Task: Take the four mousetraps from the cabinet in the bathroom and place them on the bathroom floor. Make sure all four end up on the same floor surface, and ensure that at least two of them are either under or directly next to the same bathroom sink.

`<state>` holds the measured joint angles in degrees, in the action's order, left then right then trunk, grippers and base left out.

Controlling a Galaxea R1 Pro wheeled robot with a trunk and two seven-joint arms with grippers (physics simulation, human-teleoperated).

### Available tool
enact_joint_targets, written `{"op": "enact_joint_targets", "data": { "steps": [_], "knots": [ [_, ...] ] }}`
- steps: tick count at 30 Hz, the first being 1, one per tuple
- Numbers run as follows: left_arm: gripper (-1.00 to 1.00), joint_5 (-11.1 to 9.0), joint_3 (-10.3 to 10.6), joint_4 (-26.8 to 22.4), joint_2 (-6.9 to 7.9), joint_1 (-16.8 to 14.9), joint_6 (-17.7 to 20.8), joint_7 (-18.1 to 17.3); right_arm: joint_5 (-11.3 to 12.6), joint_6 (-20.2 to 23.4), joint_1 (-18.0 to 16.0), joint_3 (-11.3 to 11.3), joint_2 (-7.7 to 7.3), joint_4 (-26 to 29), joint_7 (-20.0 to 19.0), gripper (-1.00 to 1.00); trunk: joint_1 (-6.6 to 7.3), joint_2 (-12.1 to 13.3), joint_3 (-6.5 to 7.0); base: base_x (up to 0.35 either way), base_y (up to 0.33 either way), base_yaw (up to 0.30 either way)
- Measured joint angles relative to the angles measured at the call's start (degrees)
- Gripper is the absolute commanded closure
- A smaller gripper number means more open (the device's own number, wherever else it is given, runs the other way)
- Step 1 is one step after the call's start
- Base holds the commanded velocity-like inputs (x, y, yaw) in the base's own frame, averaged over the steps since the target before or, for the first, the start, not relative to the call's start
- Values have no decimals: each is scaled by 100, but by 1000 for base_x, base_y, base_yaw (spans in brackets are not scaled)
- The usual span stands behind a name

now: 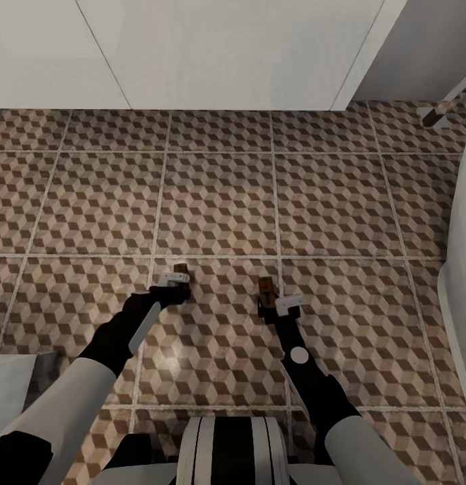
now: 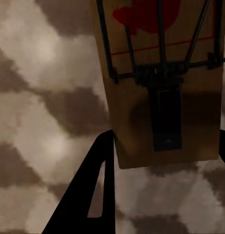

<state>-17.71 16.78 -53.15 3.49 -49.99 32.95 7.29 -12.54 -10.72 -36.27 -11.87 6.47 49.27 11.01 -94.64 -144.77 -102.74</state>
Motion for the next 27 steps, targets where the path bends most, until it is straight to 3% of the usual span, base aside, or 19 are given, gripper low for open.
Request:
{"op": "enact_joint_targets", "data": {
  "steps": [13,19,22,27],
  "knots": [
    [100,-1,10,-256,55,0,-111,7,-2,-38,0,22,-34,96,9,100,0,0,0,0,0,0],
    [100,7,-23,-322,50,0,-97,14,-7,223,-22,48,-25,110,7,100,0,0,0,0,0,0],
    [100,3,-54,-212,51,1,-62,13,-14,535,-214,47,-23,119,4,100,0,0,0,0,0,0],
    [100,5,-82,17,25,-33,42,8,-21,921,-815,45,-13,117,5,100,0,0,0,0,0,0]
  ]
}}
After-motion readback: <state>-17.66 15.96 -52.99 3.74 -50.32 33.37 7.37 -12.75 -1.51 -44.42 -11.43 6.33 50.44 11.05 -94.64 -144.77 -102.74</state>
